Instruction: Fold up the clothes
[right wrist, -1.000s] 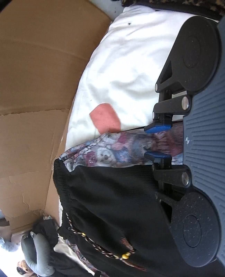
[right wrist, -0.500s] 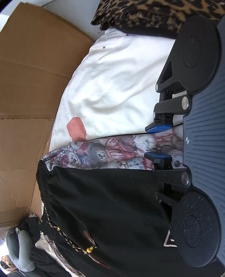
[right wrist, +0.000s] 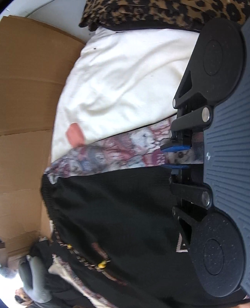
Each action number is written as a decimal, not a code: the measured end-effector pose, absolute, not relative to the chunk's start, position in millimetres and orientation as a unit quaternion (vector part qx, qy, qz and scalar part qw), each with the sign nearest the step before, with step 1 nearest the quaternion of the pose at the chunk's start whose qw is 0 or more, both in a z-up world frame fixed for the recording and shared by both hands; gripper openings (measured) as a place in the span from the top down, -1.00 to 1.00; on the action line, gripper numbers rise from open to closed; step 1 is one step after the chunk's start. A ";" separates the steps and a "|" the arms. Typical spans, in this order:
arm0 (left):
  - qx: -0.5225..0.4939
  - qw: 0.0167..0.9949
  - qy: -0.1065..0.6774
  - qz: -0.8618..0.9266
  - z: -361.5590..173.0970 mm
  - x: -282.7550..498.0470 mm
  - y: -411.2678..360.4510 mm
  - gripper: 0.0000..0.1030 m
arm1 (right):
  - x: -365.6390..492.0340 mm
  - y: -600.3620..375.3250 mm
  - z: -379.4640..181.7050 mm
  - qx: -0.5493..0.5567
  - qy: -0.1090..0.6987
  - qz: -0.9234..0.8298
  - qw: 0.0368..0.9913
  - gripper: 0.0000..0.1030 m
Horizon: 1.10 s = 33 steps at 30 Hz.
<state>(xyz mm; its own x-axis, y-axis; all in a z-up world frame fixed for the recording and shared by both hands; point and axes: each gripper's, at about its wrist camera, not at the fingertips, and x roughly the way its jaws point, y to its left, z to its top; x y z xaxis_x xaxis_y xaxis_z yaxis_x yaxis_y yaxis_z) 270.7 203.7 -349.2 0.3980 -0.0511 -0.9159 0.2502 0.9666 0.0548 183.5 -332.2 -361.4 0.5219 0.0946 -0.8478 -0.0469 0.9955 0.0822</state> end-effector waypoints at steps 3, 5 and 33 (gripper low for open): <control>0.078 0.837 0.536 -0.081 -353.7 266.5 214.6 0.79 | 170.1 -336.7 -361.8 0.032 0.495 0.036 0.867 0.63; 0.071 0.836 0.539 -0.073 -352.5 263.9 219.5 0.79 | 158.4 -338.5 -360.7 0.027 0.500 0.035 0.865 0.64; 0.041 0.805 0.591 0.003 -340.7 160.2 270.8 0.79 | 34.5 -375.1 -341.8 0.070 0.546 -0.093 0.829 0.66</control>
<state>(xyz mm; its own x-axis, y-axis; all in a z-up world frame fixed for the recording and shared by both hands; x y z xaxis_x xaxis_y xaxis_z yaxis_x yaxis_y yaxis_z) 160.2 270.8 -340.7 0.3003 0.0541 -0.9523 0.0441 0.9965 0.0705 34.5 -375.1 -341.8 0.3855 -0.0779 -0.9194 0.2311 0.9728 0.0144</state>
